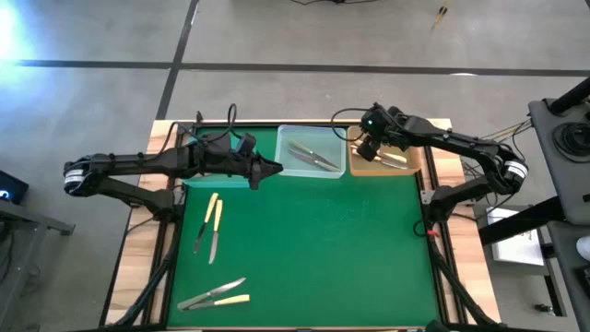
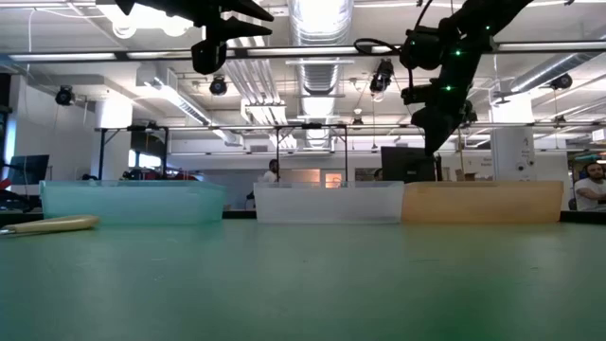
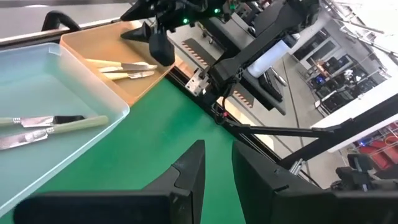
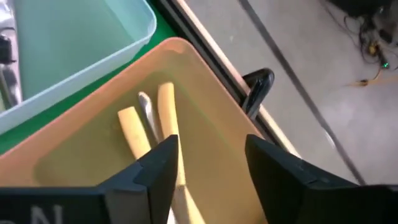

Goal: Sort silverware by color (type)
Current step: Put the yellow knife into the orange bin

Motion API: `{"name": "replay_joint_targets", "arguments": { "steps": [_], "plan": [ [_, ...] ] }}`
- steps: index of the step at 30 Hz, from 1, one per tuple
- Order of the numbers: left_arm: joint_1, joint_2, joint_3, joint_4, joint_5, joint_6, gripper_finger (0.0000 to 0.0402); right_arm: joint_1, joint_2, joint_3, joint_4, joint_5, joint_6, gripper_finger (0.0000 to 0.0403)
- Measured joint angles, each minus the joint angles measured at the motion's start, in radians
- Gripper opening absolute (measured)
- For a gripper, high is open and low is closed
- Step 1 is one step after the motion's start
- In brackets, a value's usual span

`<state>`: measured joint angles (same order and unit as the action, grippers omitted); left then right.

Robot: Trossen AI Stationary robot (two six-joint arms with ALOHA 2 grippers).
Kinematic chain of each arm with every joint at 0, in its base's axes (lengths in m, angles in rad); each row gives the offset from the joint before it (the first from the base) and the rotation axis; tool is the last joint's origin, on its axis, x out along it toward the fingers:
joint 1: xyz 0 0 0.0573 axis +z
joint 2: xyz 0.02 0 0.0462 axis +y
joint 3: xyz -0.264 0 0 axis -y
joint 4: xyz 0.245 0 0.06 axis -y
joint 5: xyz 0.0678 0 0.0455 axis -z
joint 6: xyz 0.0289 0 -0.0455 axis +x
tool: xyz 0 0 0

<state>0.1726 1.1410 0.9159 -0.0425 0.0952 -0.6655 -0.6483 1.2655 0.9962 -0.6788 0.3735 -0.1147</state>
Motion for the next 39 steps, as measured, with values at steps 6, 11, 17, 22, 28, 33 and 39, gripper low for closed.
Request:
{"name": "replay_joint_targets", "arguments": {
  "steps": [6,11,17,22,28,33,39],
  "plan": [
    [-0.011,-0.012,0.000,-0.094,0.071,-0.014,0.0063,0.001,0.000,0.072,-0.198,-0.089,0.128,0.0193],
    [-0.092,-0.015,0.000,-0.360,0.132,-0.049,0.0063,0.034,-0.001,0.105,-0.294,-0.343,0.236,0.0189],
    [-0.247,-0.015,0.000,-0.748,0.033,-0.139,0.0063,0.160,-0.002,0.106,-0.301,-0.391,0.363,0.0189],
    [-0.363,-0.015,-0.001,-0.939,-0.159,-0.343,0.0063,0.302,-0.002,0.112,-0.302,-0.370,0.451,0.0187],
    [-0.448,-0.015,-0.075,-0.988,-0.216,-0.555,0.0063,0.419,-0.002,0.143,-0.299,-0.319,0.583,0.0187],
    [-0.474,-0.015,-0.195,-0.989,-0.208,-0.634,0.0063,0.465,-0.002,0.162,-0.296,-0.319,0.654,0.0187],
    [-0.473,-0.015,-0.303,-0.882,-0.208,-0.657,0.0063,0.474,-0.002,0.169,-0.288,-0.320,0.704,0.0187]
  ]
}}
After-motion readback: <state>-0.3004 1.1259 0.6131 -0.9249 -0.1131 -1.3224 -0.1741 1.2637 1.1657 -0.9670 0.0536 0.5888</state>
